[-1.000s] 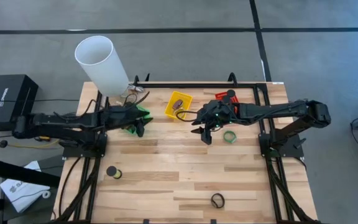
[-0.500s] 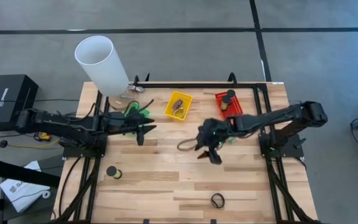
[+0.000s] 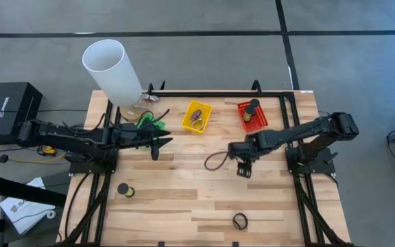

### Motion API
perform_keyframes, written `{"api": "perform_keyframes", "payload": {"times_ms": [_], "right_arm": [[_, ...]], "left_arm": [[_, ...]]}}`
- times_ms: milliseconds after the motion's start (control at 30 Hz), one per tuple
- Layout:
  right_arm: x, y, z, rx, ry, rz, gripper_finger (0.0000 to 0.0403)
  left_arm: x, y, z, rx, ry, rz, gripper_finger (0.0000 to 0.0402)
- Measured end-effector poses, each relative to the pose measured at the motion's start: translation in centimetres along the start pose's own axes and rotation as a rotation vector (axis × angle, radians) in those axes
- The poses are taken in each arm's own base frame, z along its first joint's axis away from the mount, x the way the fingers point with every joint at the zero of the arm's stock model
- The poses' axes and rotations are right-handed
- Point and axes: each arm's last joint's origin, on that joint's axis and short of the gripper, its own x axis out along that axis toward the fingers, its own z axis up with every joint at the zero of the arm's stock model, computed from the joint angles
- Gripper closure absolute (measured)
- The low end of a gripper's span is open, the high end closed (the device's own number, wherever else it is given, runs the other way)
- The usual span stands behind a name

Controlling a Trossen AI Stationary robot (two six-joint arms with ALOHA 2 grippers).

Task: Pick & Place Office items
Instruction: Put the green watch into the yellow bin

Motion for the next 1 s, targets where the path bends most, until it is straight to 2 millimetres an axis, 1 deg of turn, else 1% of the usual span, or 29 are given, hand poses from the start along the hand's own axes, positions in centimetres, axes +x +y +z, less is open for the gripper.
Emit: {"api": "perform_keyframes", "payload": {"times_ms": [133, 367, 500, 633, 700, 767, 833, 900, 1000], "right_arm": [[1.3, -1.9, 0.2, 0.130, 0.059, -0.042, 0.0177], [3.9, -4.1, 0.4, 0.252, 0.198, -0.101, 0.0197], [5.1, -4.6, 0.4, 0.272, 0.266, -0.122, 0.0207], [6.2, -4.6, 0.2, 0.265, 0.327, -0.141, 0.0218], [6.6, -4.5, 0.3, 0.234, 0.342, -0.139, 0.0228], [6.7, -4.4, 0.3, 0.206, 0.343, -0.138, 0.0245], [6.7, -4.3, 0.4, 0.179, 0.340, -0.132, 0.0270], [6.4, -4.2, 0.5, 0.154, 0.331, -0.123, 0.0302], [5.5, -4.1, 1.2, 0.123, 0.284, -0.107, 0.0354]], "left_arm": [[0.0, 0.0, 0.0, -0.001, -0.004, -0.001, 0.0266], [0.0, 0.0, 0.0, -0.002, -0.005, -0.002, 0.0266], [0.0, 0.0, 0.0, -0.002, -0.005, -0.002, 0.0266], [0.0, 0.0, 0.0, -0.002, -0.005, -0.002, 0.0266], [0.0, 0.0, 0.0, -0.002, -0.005, -0.002, 0.0266], [0.0, 0.0, 0.0, -0.002, -0.005, -0.002, 0.0266], [0.0, 0.0, 0.0, -0.002, -0.005, -0.002, 0.0266], [0.0, 0.0, 0.0, -0.002, -0.005, -0.002, 0.0266], [0.0, 0.0, 0.0, -0.002, -0.005, -0.002, 0.0266]]}}
